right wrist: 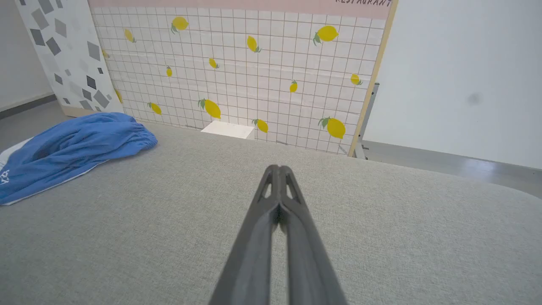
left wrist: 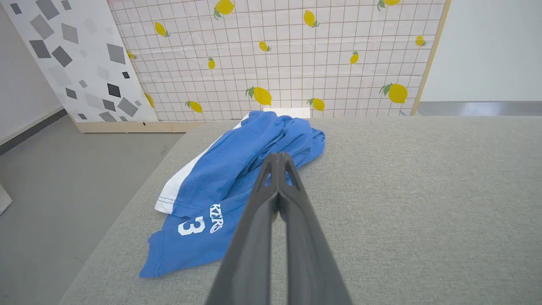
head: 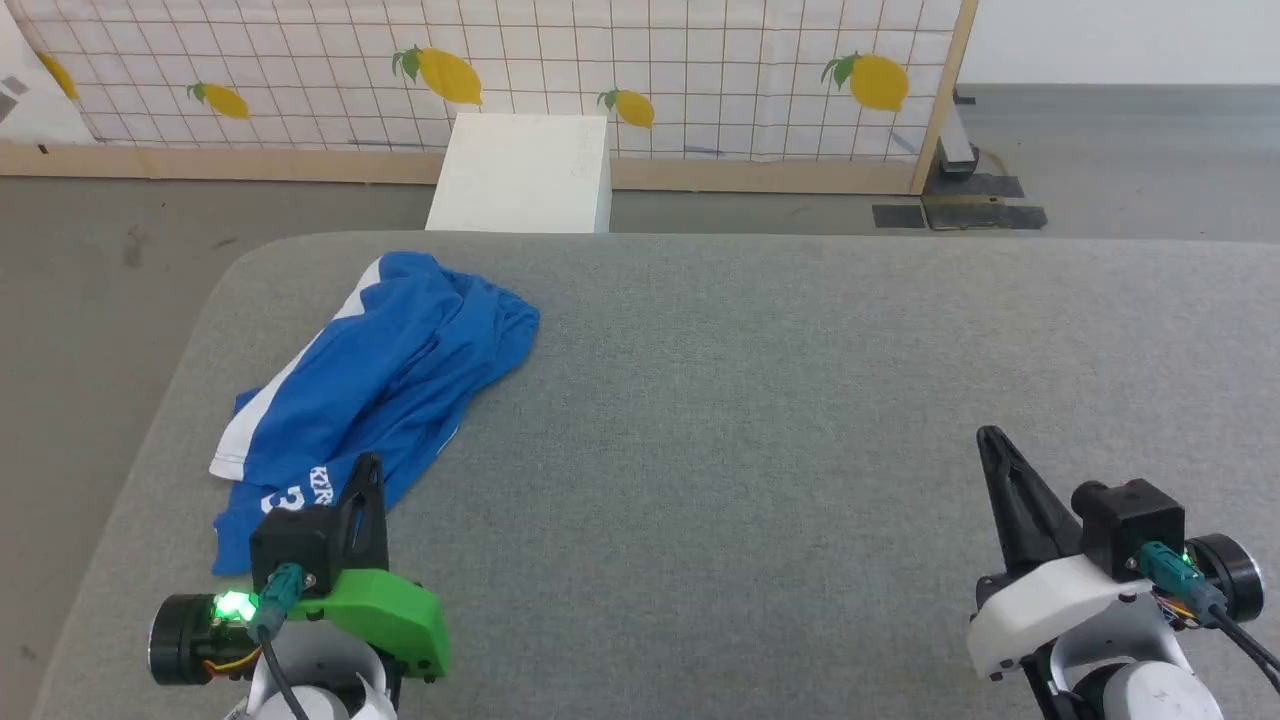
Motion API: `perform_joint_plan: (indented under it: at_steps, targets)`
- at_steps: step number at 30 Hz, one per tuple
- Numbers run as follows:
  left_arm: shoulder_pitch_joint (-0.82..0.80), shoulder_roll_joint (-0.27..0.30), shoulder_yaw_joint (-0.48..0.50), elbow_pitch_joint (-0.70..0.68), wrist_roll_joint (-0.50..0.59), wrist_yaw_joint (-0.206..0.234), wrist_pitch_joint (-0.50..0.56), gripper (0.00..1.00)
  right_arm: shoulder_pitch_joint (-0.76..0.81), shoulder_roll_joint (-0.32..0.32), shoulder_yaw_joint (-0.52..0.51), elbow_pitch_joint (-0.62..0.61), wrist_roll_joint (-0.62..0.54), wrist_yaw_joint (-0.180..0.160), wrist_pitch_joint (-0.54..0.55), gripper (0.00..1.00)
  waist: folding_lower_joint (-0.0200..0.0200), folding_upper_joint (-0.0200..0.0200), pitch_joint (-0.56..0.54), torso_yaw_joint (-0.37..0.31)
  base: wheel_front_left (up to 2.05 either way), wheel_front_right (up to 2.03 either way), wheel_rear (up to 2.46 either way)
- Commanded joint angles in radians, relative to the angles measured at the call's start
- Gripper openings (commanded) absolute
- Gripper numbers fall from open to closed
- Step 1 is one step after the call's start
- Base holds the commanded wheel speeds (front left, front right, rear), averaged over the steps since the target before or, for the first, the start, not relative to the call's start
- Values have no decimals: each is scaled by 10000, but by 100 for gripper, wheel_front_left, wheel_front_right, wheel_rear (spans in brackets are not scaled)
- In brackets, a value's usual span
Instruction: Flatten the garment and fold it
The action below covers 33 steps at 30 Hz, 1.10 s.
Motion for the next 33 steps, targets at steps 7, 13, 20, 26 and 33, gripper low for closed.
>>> perform_joint_plan:
  at_steps: [7,13,20,26,33]
  targets:
    - [0,2,-19,3,-25,1,-5,100,1,0,1,6,12,0,-5,100,0,-1,1,0,0,0,0]
    - [3,1,-114,74,-113,31,-102,100,39,0,-17,94,155,-1,-102,100,0,-1,2,-2,0,0,0]
    - [3,-1,-240,152,-246,92,-247,100,97,1,-69,217,348,-1,-248,100,0,-1,-3,5,0,0,0]
    - [27,-2,-305,198,-349,149,-369,100,139,1,-113,316,496,-2,-371,100,0,-1,-9,79,0,0,0]
    - [52,-4,-353,225,-446,208,-511,100,194,2,-141,405,647,-3,-513,100,0,-1,-4,329,0,0,0]
